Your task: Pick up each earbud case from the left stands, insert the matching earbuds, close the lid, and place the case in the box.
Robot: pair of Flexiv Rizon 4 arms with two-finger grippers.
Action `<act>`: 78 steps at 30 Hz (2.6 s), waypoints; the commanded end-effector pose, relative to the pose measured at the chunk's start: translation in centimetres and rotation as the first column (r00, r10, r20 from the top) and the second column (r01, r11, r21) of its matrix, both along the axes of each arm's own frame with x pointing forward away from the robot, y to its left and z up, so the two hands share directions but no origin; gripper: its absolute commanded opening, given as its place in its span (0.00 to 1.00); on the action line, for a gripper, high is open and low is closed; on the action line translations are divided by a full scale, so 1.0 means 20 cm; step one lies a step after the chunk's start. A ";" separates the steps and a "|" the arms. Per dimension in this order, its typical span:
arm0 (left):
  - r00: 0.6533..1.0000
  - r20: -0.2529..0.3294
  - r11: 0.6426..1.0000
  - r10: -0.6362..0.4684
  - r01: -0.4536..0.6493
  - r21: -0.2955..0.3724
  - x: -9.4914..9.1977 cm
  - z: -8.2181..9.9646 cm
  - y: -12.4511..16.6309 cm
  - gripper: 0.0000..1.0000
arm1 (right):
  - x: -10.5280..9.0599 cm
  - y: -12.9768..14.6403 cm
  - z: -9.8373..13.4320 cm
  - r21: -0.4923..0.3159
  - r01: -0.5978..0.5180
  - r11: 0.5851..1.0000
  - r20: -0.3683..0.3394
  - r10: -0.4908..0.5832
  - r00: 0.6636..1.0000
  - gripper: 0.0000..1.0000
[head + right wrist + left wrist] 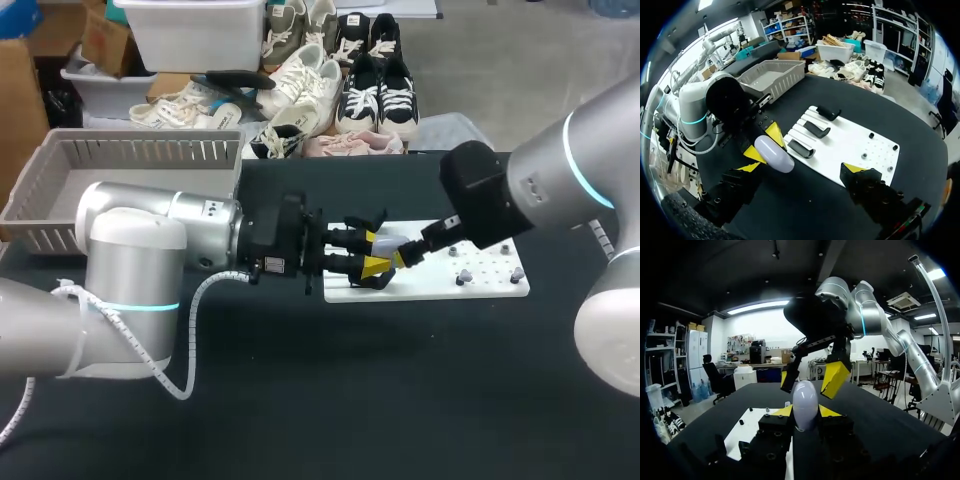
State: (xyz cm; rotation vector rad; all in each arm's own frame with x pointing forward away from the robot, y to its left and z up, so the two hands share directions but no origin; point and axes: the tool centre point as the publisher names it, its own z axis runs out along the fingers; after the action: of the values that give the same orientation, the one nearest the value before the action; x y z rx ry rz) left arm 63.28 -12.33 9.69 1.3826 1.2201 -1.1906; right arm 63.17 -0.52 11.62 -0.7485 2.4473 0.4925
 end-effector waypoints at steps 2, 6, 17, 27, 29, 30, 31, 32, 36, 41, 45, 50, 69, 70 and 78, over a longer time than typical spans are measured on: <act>1.000 0.001 1.000 0.000 0.000 -0.003 0.00 -0.01 0.00 0.00 | 0.00 0.02 -0.01 -0.081 0.071 0.994 0.048 -0.067 0.997 1.00; 1.000 0.001 1.000 0.000 0.000 -0.003 0.00 -0.01 0.00 0.00 | 0.01 0.02 -0.01 -0.080 0.073 0.994 0.049 -0.069 0.996 1.00; 1.000 0.001 1.000 0.000 0.000 -0.003 0.00 -0.01 0.00 0.00 | 0.02 0.02 -0.01 -0.083 0.081 0.993 0.048 -0.078 0.996 1.00; 1.000 0.001 1.000 0.000 0.000 -0.003 0.00 -0.01 0.00 0.00 | 0.04 0.03 0.03 -0.082 0.089 0.993 0.056 -0.085 0.995 1.00; 1.000 0.001 1.000 0.000 0.000 -0.003 0.00 -0.01 0.00 0.00 | 0.05 0.02 0.05 -0.081 0.091 0.993 0.061 -0.086 0.994 1.00; 1.000 0.001 1.000 0.000 0.000 -0.003 0.00 -0.01 0.00 0.00 | 0.06 0.02 0.06 -0.079 0.093 0.992 0.064 -0.088 0.994 1.00; 1.000 0.001 1.000 0.000 0.000 -0.003 0.00 -0.01 0.00 0.00 | 0.06 0.02 0.06 -0.078 0.095 0.992 0.068 -0.090 0.994 1.00; 1.000 0.001 1.000 0.000 0.000 -0.003 0.00 -0.01 0.00 0.00 | 0.07 0.02 0.07 -0.078 0.096 0.992 0.072 -0.090 0.993 1.00; 1.000 0.001 1.000 0.000 0.000 -0.003 0.00 -0.01 0.00 0.00 | 0.08 0.02 0.11 -0.083 0.096 0.992 0.089 -0.088 0.992 1.00; 1.000 0.001 1.000 0.000 0.000 -0.003 0.00 -0.01 0.00 0.00 | 0.09 -0.01 0.16 -0.104 0.103 0.989 0.122 -0.091 0.988 1.00; 1.000 0.001 1.000 0.000 0.000 -0.003 0.00 -0.01 0.00 0.00 | 0.09 -0.08 0.22 -0.146 0.131 0.981 0.152 -0.109 0.982 1.00; 1.000 0.001 1.000 0.000 0.000 -0.003 0.00 -0.01 0.00 0.00 | 0.08 -0.21 0.26 -0.249 0.189 0.950 0.178 -0.147 0.973 1.00; 1.000 0.001 1.000 0.000 0.000 -0.003 0.00 -0.01 0.00 0.00 | 0.01 -0.62 0.00 -0.579 0.280 0.766 0.031 -0.323 0.946 1.00; 1.000 0.001 1.000 0.000 0.000 -0.003 0.00 -0.01 0.00 0.00 | 0.01 -0.63 -0.01 -0.585 0.276 0.763 0.024 -0.324 0.946 1.00; 1.000 0.001 1.000 0.000 0.000 -0.003 0.00 -0.01 0.00 0.00 | 0.03 -0.67 -0.15 -0.607 0.222 0.763 -0.041 -0.309 0.950 1.00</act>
State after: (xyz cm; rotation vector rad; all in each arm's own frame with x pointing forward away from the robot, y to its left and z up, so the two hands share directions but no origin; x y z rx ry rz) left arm 63.32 -12.33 9.67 1.3828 1.2189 -1.1919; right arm 63.08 -14.42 9.46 -0.6030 2.8174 -0.2886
